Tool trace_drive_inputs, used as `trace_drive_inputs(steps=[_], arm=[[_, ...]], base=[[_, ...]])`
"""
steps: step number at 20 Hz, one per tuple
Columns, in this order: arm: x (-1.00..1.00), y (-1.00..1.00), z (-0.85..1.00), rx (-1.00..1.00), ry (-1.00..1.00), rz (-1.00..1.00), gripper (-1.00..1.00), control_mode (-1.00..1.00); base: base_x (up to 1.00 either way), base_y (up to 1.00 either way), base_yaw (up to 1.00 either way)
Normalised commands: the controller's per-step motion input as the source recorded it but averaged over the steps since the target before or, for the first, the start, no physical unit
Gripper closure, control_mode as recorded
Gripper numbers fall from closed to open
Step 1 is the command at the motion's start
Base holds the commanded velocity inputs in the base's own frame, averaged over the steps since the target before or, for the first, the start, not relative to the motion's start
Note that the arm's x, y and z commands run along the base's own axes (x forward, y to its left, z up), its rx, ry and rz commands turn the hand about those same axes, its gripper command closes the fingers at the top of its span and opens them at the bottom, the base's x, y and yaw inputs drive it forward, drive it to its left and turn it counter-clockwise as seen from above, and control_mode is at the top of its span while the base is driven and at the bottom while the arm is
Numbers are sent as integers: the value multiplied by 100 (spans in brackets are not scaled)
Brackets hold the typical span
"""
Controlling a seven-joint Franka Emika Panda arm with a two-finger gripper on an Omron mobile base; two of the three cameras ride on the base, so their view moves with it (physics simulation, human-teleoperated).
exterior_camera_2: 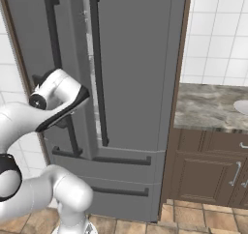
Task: Place the chicken drumstick on the counter behind the older chicken drumstick on the same shelf of the fridge to maintain FIFO order. Close the fridge door when finished.
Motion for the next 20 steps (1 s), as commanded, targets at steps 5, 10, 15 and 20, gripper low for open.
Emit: trace_drive_inputs(steps=[5, 10, 15, 20], arm=[[41, 0, 13, -2, 15, -6, -100, -100], [42, 0, 15, -2, 15, -3, -100, -100], [42, 0, 8, -2, 12, 0, -100, -100], [44, 0, 0, 0, 6, 0, -100, -100]], base=[[0, 0, 0], [0, 0, 0], [0, 0, 0], [0, 0, 0]])
